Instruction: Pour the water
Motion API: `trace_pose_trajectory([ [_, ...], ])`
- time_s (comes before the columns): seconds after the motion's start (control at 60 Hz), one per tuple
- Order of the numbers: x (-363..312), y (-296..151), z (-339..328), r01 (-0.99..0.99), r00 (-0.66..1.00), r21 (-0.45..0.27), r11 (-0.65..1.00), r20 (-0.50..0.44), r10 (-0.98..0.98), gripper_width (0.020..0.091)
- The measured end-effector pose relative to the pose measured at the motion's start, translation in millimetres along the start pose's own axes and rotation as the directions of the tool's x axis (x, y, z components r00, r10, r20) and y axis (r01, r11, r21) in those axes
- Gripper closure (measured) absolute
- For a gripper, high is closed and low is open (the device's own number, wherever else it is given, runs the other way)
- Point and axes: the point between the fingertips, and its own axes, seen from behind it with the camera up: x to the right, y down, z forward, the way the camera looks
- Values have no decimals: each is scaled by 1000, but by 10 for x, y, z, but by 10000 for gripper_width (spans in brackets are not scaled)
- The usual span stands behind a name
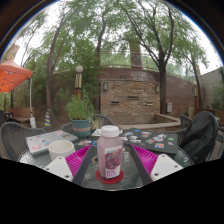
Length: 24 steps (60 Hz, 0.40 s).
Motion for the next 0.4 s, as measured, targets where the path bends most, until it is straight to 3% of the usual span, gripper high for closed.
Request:
trace_pose_trajectory([
  [0.4,-129,-242,-1754,-18,999,-20,1000,37,19,260],
])
